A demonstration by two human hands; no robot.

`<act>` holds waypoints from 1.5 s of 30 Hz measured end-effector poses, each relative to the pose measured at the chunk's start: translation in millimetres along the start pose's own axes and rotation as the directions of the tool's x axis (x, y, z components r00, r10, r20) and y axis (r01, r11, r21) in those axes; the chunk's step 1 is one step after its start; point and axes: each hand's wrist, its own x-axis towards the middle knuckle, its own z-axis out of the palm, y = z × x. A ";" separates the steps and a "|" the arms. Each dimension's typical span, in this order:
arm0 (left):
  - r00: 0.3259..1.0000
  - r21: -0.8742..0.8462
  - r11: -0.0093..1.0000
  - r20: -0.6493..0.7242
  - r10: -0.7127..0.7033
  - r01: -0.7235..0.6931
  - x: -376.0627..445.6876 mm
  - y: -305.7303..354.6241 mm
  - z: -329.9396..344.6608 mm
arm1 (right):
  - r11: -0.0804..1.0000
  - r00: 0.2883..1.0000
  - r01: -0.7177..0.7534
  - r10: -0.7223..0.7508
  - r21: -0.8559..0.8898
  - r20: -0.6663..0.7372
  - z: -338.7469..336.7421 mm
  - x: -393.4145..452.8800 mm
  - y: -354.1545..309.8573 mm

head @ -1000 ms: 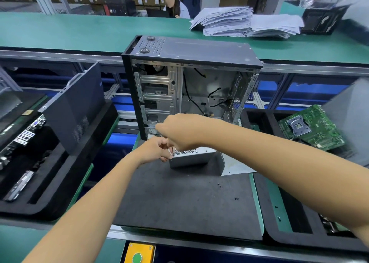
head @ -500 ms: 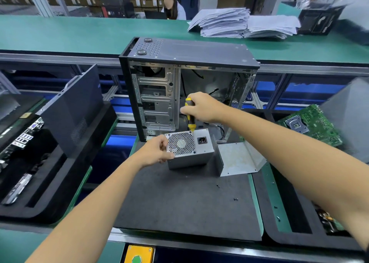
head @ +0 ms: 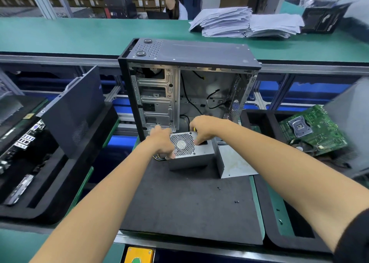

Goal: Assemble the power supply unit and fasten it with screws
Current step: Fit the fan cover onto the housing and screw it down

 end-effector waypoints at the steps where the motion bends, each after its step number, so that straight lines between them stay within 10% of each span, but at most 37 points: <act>1: 1.000 0.023 1.000 0.011 -0.006 0.006 0.2 0.9 -0.3 | 1.000 1.000 -0.010 0.010 0.019 0.001 1.5 0.5 -0.6; 8: 0.995 0.254 0.962 0.031 0.098 -0.103 -3.6 6.0 -3.1 | 0.998 0.996 -0.052 0.049 0.043 0.078 -5.4 -7.1 -11.1; 12: 0.937 0.073 0.942 0.153 0.316 -0.329 -4.6 7.5 8.0 | 1.000 0.994 -0.011 0.009 0.015 0.111 0.9 -15.9 -15.6; 25: 0.871 0.279 0.843 -0.041 0.490 -0.461 -26.3 -8.2 34.5 | 0.997 0.989 0.054 -0.062 0.062 0.134 28.4 -29.1 -37.0; 32: 0.835 0.370 0.766 0.050 0.548 -0.525 -29.4 -22.2 83.5 | 0.969 0.910 0.035 -0.131 0.243 0.393 56.3 -26.3 -37.0; 37: 0.847 0.093 0.846 0.152 0.509 -0.525 -22.7 -29.6 67.0 | 0.944 0.990 -0.097 0.059 0.316 0.129 33.5 -23.0 -8.2; 45: 0.855 0.029 0.871 -0.181 0.487 -0.490 1.8 -16.9 40.1 | 0.924 0.945 -0.322 0.328 0.209 0.007 40.2 -29.9 27.2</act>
